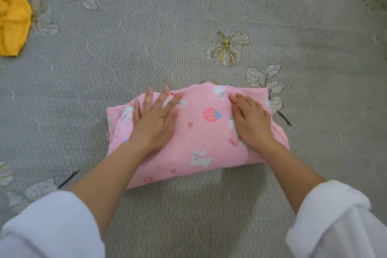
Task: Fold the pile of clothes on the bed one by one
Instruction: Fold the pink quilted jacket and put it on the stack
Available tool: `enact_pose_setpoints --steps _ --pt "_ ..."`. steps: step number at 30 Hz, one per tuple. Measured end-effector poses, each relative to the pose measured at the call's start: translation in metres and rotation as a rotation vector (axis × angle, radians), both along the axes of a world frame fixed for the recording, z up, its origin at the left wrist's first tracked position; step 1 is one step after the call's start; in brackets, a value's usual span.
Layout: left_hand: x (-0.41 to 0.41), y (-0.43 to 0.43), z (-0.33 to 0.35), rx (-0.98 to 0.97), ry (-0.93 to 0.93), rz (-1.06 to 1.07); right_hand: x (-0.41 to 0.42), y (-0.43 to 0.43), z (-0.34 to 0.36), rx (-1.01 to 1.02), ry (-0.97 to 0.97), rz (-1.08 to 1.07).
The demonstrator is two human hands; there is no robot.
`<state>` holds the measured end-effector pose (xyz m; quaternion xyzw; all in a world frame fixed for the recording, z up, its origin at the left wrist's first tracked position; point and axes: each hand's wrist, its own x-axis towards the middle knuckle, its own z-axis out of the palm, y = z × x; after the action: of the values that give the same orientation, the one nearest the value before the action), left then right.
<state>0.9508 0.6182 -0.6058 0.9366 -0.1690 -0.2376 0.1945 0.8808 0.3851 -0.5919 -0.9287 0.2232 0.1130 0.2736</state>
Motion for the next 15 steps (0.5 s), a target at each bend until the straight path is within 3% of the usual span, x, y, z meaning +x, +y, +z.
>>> enact_pose_setpoints --steps 3,8,12,15 --pt "0.009 0.010 -0.003 -0.032 -0.037 0.119 0.010 -0.008 0.005 0.044 0.009 -0.123" --pt "-0.008 0.026 -0.007 0.100 -0.091 0.270 0.006 -0.015 0.005 0.030 0.065 -0.328" --pt "-0.017 0.054 -0.007 0.055 0.041 0.586 -0.001 -0.034 0.001 0.108 0.236 -0.567" --pt "-0.032 0.069 -0.002 -0.052 0.184 0.848 -0.010 -0.038 -0.001 0.220 0.315 -0.624"
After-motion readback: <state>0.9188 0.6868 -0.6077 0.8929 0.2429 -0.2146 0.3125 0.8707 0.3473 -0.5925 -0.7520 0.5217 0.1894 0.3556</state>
